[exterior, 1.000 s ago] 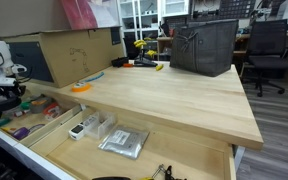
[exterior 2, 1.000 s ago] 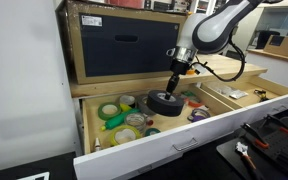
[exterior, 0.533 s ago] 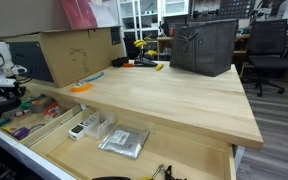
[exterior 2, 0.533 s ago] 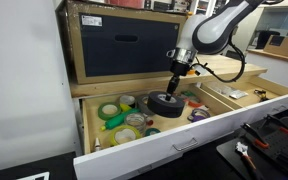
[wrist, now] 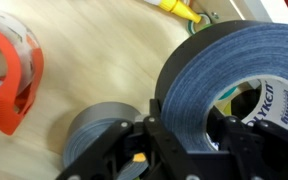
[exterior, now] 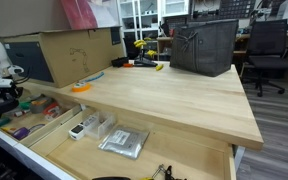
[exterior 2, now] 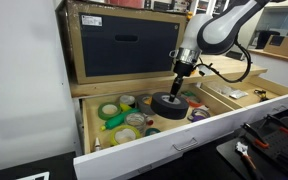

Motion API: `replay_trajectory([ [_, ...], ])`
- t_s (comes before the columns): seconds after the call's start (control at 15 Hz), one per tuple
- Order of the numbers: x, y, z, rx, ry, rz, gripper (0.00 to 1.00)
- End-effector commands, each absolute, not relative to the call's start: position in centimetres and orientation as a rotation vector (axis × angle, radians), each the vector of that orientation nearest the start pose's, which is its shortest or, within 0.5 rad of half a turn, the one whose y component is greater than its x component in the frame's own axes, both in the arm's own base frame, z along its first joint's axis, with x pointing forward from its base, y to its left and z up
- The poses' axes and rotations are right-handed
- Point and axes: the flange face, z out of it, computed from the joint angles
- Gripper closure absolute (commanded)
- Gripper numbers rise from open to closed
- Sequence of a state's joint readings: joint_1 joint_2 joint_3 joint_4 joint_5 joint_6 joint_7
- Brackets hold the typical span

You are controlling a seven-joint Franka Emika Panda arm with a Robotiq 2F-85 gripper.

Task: Remove the black tape from the drawer

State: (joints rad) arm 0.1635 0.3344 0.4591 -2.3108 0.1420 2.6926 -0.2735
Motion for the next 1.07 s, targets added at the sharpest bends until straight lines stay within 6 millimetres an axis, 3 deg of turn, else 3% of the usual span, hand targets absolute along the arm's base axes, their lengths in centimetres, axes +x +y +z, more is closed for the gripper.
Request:
replay_trajectory([
  [0.0,41.4,30.3,26.4,-2.737,-1.070,-0.149,0.81],
  [0.2,40.2,28.9,28.4,-2.768,-1.062,-0.168,0.81],
  [0.47,39.4,25.4,31.4,-2.830,-1.035,-0.221,0.81],
  [0.73,40.7,20.7,34.1,-2.896,-0.923,-0.268,0.81],
  [1.0,42.9,16.3,35.0,-2.948,-0.743,-0.303,0.81],
])
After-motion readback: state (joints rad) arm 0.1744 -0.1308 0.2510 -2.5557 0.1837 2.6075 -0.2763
